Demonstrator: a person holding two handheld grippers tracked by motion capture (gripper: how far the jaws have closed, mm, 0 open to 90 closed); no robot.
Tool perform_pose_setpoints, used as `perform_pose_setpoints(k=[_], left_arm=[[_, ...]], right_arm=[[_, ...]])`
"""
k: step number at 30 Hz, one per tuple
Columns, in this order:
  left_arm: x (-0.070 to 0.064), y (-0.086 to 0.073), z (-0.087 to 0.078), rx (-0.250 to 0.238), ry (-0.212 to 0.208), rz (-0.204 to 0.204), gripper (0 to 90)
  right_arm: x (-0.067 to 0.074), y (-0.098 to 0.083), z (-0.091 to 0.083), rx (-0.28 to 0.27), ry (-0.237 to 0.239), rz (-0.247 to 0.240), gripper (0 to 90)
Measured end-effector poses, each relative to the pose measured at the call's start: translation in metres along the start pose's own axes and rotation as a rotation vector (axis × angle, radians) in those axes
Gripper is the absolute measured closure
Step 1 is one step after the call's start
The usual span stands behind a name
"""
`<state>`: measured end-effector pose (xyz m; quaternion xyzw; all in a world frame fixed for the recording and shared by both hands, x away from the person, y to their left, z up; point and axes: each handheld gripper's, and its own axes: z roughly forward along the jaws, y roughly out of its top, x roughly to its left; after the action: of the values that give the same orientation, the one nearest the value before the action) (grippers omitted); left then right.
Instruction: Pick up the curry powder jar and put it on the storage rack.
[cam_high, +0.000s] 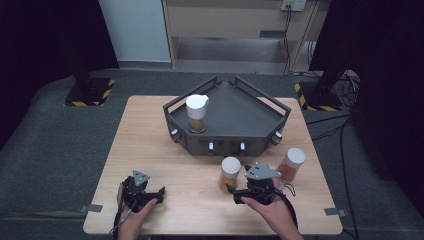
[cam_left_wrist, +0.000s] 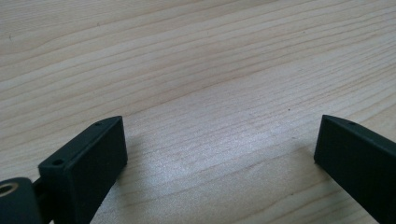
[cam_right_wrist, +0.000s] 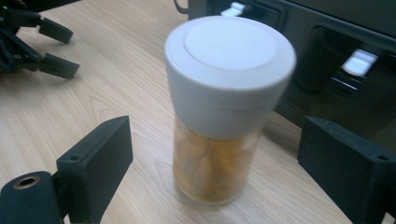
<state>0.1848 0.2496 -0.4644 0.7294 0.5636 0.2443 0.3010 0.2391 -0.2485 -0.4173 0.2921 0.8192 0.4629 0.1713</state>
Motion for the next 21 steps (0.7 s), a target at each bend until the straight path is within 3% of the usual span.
perform_pose_setpoints(k=[7, 21], left_arm=[[0.000, 0.000, 0.000, 0.000, 0.000, 0.000, 1.1], [0.000, 0.000, 0.000, 0.000, 0.000, 0.000, 1.0]], right_arm=[[-0.005, 0.004, 0.010, 0.001, 0.015, 0.049, 11.9], [-0.006, 0.014, 0.028, 0.013, 0.022, 0.048, 21.8]])
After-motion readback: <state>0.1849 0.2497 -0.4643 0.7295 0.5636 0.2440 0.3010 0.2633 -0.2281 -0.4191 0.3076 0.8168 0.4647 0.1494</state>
